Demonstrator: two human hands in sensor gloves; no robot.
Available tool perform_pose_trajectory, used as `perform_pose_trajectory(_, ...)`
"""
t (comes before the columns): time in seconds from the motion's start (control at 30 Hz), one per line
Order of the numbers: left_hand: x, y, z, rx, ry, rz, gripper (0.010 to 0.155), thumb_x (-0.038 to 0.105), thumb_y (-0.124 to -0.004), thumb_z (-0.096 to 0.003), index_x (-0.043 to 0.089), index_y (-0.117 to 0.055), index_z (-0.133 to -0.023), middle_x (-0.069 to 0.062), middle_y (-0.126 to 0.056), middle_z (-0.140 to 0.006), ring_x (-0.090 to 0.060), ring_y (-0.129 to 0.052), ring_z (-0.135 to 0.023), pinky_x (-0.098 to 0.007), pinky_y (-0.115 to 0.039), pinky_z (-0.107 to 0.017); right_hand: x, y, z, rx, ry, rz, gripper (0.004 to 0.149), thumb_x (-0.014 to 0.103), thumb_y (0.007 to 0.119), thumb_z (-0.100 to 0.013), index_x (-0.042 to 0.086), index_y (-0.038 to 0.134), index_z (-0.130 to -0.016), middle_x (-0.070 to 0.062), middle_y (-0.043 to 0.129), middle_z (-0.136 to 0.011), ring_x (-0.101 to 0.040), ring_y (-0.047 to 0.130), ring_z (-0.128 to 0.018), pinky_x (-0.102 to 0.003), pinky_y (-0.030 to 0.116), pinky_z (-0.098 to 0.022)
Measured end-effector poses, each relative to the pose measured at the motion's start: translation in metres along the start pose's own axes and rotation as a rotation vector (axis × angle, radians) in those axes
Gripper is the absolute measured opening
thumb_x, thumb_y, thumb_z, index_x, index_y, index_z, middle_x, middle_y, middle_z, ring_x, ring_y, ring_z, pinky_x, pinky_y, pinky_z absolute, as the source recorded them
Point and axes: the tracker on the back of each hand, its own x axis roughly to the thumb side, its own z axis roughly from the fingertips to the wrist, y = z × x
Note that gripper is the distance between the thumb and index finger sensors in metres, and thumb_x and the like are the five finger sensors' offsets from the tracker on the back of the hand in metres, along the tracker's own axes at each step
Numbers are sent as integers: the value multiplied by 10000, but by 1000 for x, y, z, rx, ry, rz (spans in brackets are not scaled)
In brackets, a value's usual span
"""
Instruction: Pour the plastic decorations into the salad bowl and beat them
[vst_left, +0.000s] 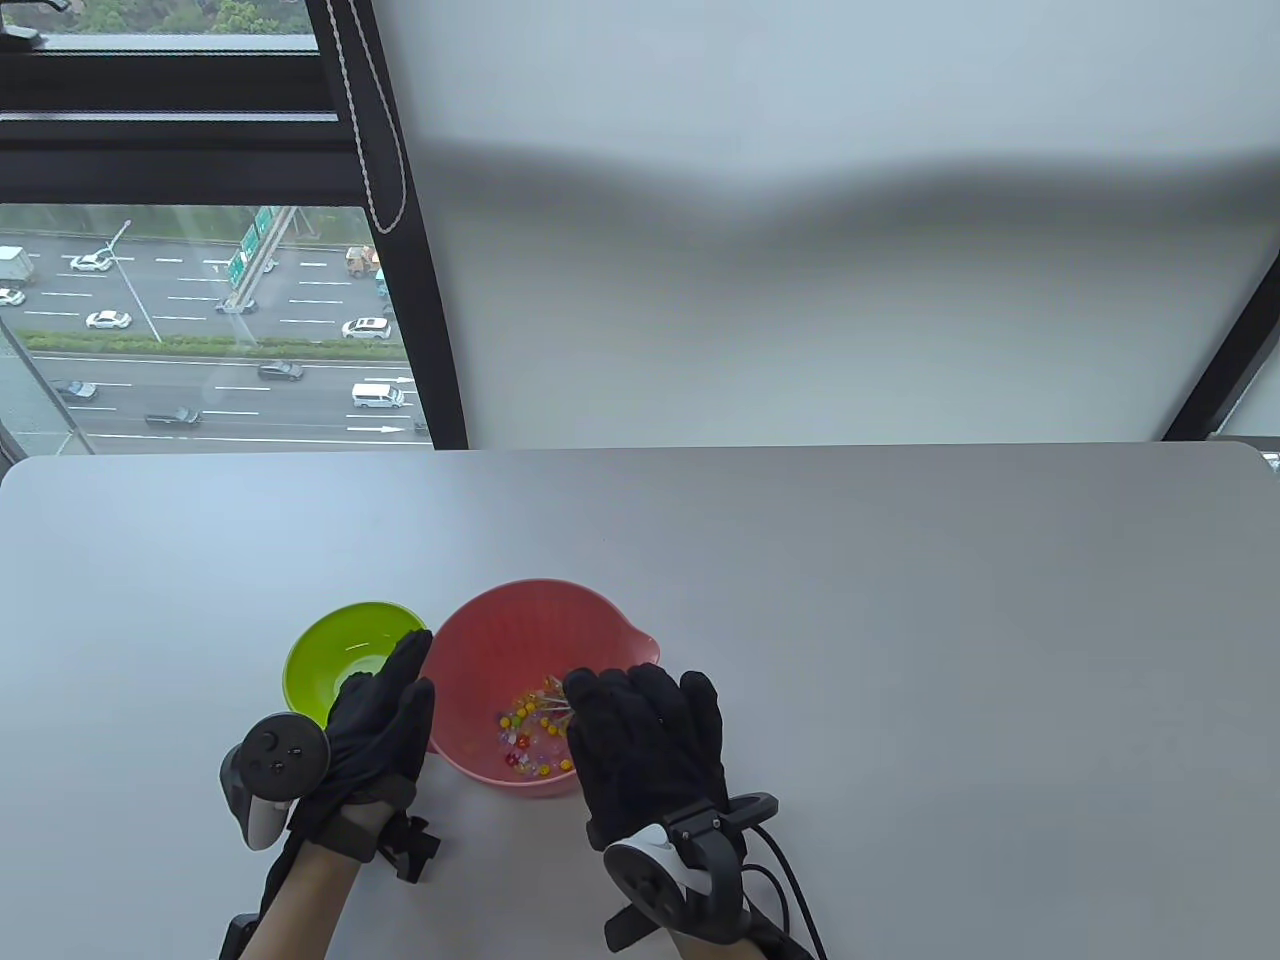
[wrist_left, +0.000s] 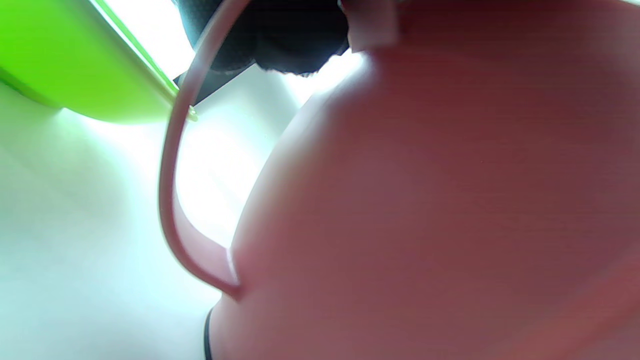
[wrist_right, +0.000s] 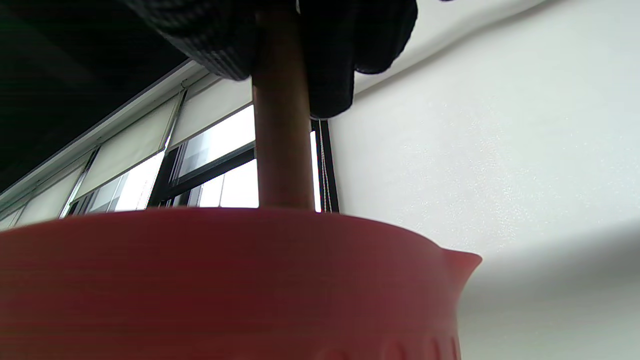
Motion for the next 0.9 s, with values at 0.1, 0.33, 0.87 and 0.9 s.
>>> perform_pose_trajectory(0.1,0,0,0,0,1,-1,680,636,-515,-581,250,-516,-1141,-61,-795,-775,-375,-698,-811,-625,-306,-772,-3,-1,-1,-4,17,-18,473,512,698,-613,423,558,-1056,102,798,-956,-224,619,-962,-513,348,-787)
perform_pose_trajectory(0.33,0,0,0,1,1,1,680,635,-515,-582,249,-516,-1142,-62,-795,-775,-375,-698,-811,-625,-305,-772,-7,-4,-2,-7,48,-46,477,507,633,-626,390,531,-1077,88,801,-931,-241,622,-949,-515,344,-787)
perform_pose_trajectory(0.87,0,0,0,2,1,3,681,636,-516,-581,248,-519,-1141,-61,-796,-773,-375,-698,-810,-625,-306,-772,5,6,1,53,-4,2,507,555,764,-573,378,633,-1029,131,872,-896,-197,725,-913,-515,399,-785)
perform_pose_trajectory(0.9,0,0,0,1,1,3,681,636,-516,-581,248,-517,-1141,-62,-795,-774,-375,-697,-811,-626,-305,-772,6,6,2,49,-15,12,513,551,771,-571,380,626,-1033,131,865,-906,-197,720,-917,-516,397,-785)
